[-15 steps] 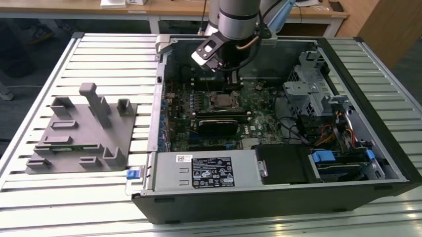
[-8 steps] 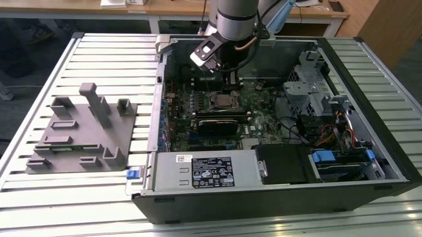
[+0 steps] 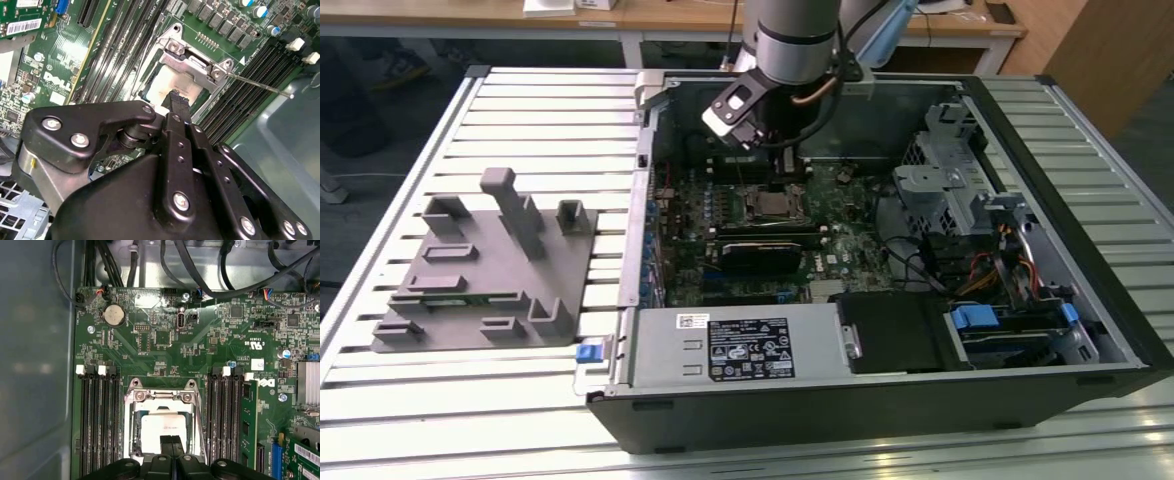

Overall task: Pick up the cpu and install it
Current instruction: 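Close the cpu cover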

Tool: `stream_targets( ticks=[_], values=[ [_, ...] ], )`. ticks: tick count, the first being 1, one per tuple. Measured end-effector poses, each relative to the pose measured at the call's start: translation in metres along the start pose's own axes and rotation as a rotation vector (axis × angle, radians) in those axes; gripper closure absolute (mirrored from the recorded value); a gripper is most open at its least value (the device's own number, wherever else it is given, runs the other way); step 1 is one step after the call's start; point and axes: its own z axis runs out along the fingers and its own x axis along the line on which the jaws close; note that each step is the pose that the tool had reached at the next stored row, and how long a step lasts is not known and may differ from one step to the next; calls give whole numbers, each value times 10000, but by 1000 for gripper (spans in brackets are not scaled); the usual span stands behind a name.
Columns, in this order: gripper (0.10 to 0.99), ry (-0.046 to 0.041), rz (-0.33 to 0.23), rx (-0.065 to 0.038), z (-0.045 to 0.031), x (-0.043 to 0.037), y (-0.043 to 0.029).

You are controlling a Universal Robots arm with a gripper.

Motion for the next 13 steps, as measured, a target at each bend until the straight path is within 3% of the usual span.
stream_targets(
  ticks=[13],
  values=[
    [980,1,0,-1,63,-1,-121]
  ],
)
